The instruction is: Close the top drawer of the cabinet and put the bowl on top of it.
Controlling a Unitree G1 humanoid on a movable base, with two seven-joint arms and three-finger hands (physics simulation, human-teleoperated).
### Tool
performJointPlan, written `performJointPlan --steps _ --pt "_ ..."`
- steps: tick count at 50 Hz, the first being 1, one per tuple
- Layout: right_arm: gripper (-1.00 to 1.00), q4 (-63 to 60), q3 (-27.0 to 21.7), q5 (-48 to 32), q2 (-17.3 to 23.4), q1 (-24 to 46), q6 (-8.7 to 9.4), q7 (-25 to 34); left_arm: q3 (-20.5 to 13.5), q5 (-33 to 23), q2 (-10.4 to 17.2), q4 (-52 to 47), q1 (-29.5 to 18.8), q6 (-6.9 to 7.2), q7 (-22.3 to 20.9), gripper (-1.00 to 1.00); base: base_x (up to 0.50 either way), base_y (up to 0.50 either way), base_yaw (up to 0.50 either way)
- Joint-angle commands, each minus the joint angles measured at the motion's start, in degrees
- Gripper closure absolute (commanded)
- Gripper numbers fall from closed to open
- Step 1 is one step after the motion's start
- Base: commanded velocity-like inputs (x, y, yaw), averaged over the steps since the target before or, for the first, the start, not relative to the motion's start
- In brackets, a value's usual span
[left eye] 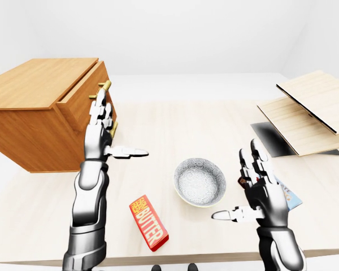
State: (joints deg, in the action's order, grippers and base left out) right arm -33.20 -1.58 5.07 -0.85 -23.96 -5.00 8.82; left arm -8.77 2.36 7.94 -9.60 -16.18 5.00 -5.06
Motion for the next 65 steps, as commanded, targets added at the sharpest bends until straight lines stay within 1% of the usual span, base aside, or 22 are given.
performJointPlan --steps 1,15,20,36,48,55,58,62,65 --pt "-1.00 -1.97 -0.37 0.98 -0.26 -1.14 0.00 1.09 -4.43 4.27 3.89 -4.07 -2.85 0.00 0.46 -1.00 0.00 0.00 0.00" --pt "-1.00 -2.32 -0.59 1.09 -0.47 -1.50 0.00 1.53 -4.41 4.91 4.68 -3.67 -3.46 0.00 1.10 -1.00 0.00 0.00 0.00" --pt "-1.00 -2.17 -0.58 1.07 -0.51 -1.42 0.00 1.59 -4.59 5.18 5.27 -1.68 -4.80 0.00 1.17 -1.00 0.00 0.00 0.00" --pt "-1.00 -1.94 -0.87 1.37 -0.53 -1.03 0.00 1.67 -4.16 5.37 6.17 2.52 -6.65 0.00 0.75 -1.00 0.00 0.00 0.00" --pt "-1.00 -1.90 -0.64 1.15 -0.59 -1.22 0.00 1.52 -4.15 4.88 6.43 5.92 -7.00 0.00 0.23 -1.00 0.00 0.00 0.00" --pt "-1.00 -1.54 -0.28 0.89 -0.45 -1.09 0.00 1.25 -4.05 4.72 6.73 10.70 -8.23 0.00 0.20 -1.00 0.00 0.00 0.00" --pt "-1.00 -1.06 -0.19 0.80 -0.38 -0.69 0.00 1.14 -4.47 5.57 6.97 12.01 -8.78 0.00 0.21 -1.00 0.00 0.00 0.00" --pt "-1.00 -0.94 0.35 0.42 -0.23 -0.97 0.00 0.88 -4.14 5.99 7.42 17.60 -10.87 0.00 0.50 -1.00 0.00 0.00 0.00" --pt "-1.00 -0.99 0.19 0.59 -0.10 -0.73 0.00 0.81 -4.16 6.48 7.85 19.67 -11.77 0.00 0.74 -1.00 0.00 0.00 0.00"
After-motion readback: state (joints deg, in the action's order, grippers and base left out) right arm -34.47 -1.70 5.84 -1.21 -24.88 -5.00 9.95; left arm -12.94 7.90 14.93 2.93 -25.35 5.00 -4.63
